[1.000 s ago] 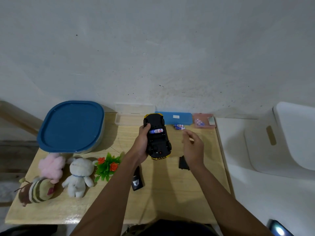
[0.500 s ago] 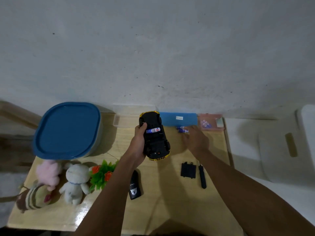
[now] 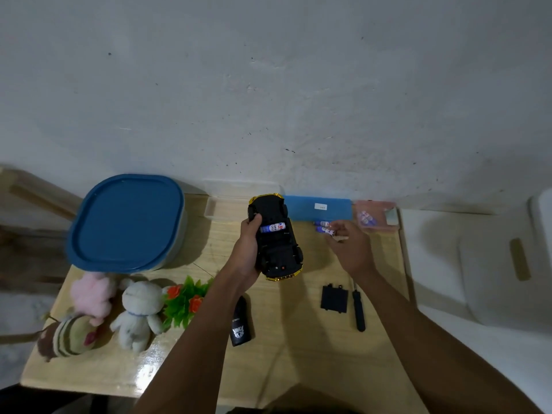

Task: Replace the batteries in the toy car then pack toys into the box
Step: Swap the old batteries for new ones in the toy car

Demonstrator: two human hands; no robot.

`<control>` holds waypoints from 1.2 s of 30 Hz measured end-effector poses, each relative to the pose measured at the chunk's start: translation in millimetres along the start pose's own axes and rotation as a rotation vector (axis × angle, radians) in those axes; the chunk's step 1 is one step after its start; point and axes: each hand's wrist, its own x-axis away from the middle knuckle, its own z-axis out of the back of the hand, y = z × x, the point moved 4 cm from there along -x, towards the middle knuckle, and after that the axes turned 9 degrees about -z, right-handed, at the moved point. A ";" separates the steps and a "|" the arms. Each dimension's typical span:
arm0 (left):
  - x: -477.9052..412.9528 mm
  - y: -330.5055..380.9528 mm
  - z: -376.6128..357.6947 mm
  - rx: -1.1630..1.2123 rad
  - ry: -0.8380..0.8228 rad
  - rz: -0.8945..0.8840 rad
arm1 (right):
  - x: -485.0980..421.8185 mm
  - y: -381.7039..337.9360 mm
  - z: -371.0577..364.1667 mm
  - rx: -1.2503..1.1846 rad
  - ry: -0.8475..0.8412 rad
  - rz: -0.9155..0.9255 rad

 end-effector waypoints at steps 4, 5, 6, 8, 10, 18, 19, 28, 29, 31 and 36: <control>4.4 0.8 4.8 0.015 0.005 -0.004 | 38.0 -40.7 16.5 -0.289 0.059 -0.058; 5.8 0.6 5.9 0.017 0.006 -0.003 | 48.6 -51.7 18.3 -0.330 0.060 -0.052; 6.8 0.1 6.3 0.014 0.002 -0.003 | 58.5 -62.1 18.9 -0.343 0.061 -0.033; 9.8 -0.7 5.3 0.002 -0.007 -0.007 | 77.0 -81.8 17.7 -0.345 0.049 0.029; 13.1 -1.6 2.9 -0.018 -0.009 -0.010 | 91.0 -98.1 14.0 -0.338 0.031 0.101; 30.4 -2.8 -9.1 0.029 -0.066 0.026 | 117.0 -131.0 -8.1 0.135 0.083 0.563; 31.2 -2.7 -9.2 0.043 -0.075 0.027 | 119.0 -131.6 -10.4 0.161 0.097 0.590; 44.3 7.3 -12.5 0.090 -0.122 0.007 | 133.9 -136.5 -28.5 0.259 0.133 0.664; 45.4 7.8 -11.7 0.104 -0.119 0.009 | 133.9 -136.3 -29.0 0.242 0.121 0.642; 47.2 9.0 -10.8 0.124 -0.120 0.006 | 134.4 -136.9 -30.5 0.214 0.090 0.609; 48.6 10.8 -10.2 0.151 -0.151 -0.028 | 132.1 -131.8 -33.4 0.195 0.071 0.458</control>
